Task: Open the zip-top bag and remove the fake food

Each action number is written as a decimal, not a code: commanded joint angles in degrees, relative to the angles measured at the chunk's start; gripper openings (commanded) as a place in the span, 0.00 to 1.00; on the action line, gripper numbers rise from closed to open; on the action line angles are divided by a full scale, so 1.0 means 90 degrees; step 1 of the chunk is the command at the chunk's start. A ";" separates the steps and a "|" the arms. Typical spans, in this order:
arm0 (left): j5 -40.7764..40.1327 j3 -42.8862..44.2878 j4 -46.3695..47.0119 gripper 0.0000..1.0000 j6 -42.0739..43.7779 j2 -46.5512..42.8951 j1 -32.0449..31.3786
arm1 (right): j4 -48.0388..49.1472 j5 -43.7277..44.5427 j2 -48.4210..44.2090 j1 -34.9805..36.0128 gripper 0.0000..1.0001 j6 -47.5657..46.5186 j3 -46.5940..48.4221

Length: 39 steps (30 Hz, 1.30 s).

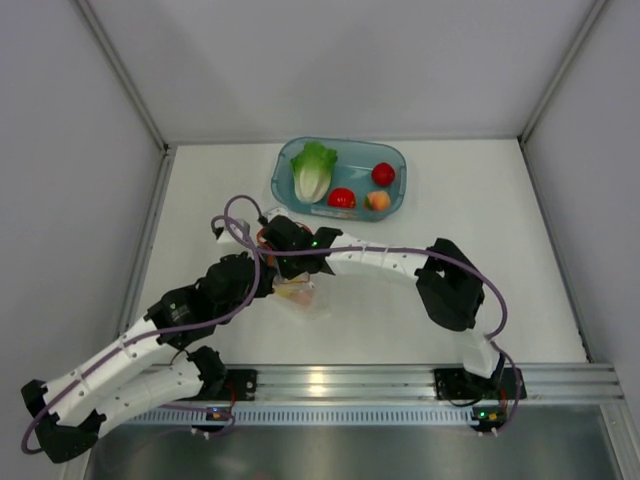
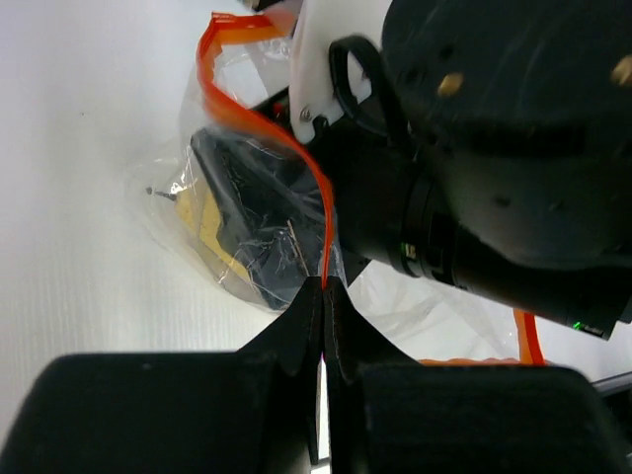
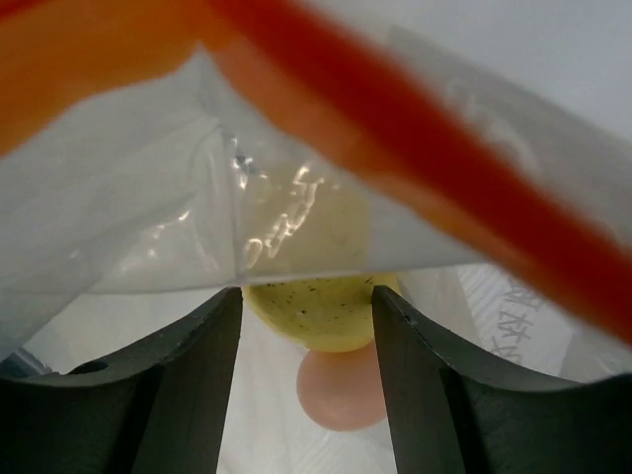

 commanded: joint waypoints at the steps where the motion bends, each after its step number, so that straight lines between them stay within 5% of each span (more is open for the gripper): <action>1: 0.0143 -0.0075 -0.0351 0.00 0.0101 -0.0257 0.0017 | 0.0294 -0.0138 0.0009 0.0308 0.56 -0.0118 -0.0216; 6: 0.0211 -0.0279 -0.0469 0.00 0.0062 -0.0404 0.0008 | 0.0471 0.0055 0.0126 0.0357 0.65 -0.0118 -0.0402; 11: 0.0358 -0.0348 -0.0469 0.00 0.0091 -0.0356 0.0017 | 0.0772 0.0409 0.0380 0.0348 0.90 -0.0264 -0.0304; 14: 0.0407 -0.0368 -0.0469 0.00 0.0081 -0.0385 0.0017 | 0.1132 0.0458 0.0409 0.0357 0.93 -0.0323 -0.0304; 19: 0.0475 -0.0407 -0.0459 0.00 0.0072 -0.0463 0.0017 | 0.1203 0.0760 0.0711 0.0338 0.91 -0.0440 -0.0031; 26: 0.0212 -0.0436 -0.0459 0.00 -0.0006 -0.0521 0.0017 | 0.1417 0.0868 0.0421 0.0328 0.69 -0.0362 -0.0303; 39: -0.0940 0.0091 -0.0459 0.00 -0.0095 -0.0131 0.0017 | 0.0861 0.0927 -0.1239 0.0699 0.65 -0.0557 -0.0763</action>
